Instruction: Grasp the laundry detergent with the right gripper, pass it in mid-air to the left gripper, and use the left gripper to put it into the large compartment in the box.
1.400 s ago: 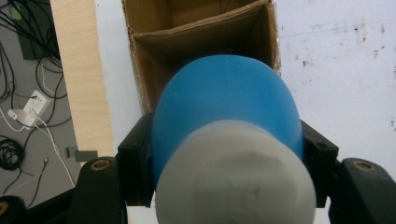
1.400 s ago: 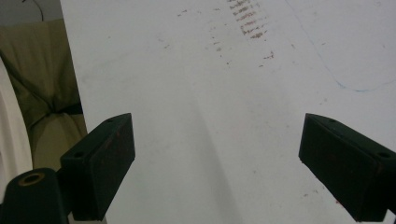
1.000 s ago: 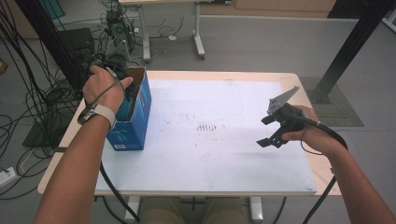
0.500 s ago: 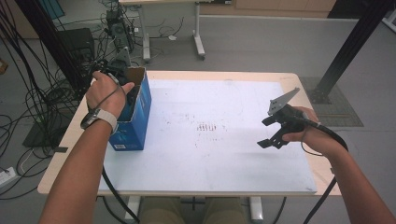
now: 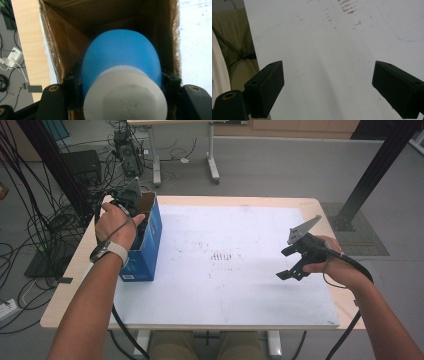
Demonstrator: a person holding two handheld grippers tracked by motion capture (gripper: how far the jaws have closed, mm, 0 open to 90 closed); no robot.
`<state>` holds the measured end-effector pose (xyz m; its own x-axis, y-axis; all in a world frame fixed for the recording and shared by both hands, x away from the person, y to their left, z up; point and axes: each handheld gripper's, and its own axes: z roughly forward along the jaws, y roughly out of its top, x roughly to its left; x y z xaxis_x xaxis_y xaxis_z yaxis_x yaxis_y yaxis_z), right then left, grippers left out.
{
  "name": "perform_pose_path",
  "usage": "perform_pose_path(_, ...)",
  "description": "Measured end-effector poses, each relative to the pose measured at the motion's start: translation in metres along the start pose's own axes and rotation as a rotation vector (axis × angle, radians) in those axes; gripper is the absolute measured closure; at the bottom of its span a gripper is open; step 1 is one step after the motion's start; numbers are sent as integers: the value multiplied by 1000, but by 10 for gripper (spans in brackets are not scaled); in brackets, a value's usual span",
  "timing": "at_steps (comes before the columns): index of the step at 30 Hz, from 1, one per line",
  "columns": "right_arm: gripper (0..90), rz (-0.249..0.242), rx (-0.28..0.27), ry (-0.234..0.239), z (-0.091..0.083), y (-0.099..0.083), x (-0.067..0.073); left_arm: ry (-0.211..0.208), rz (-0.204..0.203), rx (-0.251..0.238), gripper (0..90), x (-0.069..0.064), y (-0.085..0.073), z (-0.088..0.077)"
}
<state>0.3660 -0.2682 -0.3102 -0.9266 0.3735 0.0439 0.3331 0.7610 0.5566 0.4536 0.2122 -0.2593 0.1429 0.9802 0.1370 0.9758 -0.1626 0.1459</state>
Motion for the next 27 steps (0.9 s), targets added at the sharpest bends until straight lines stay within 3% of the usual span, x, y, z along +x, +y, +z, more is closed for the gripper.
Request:
perform_pose_path(7, 106, 4, 2, 3, 1, -1, 1, -6, 0, 9, 372, 0, -2, 9)
perform_pose_path(27, 106, 4, 1, 0, 0, -3, 2, -2, -1, 16, 371, -1, -2, 9)
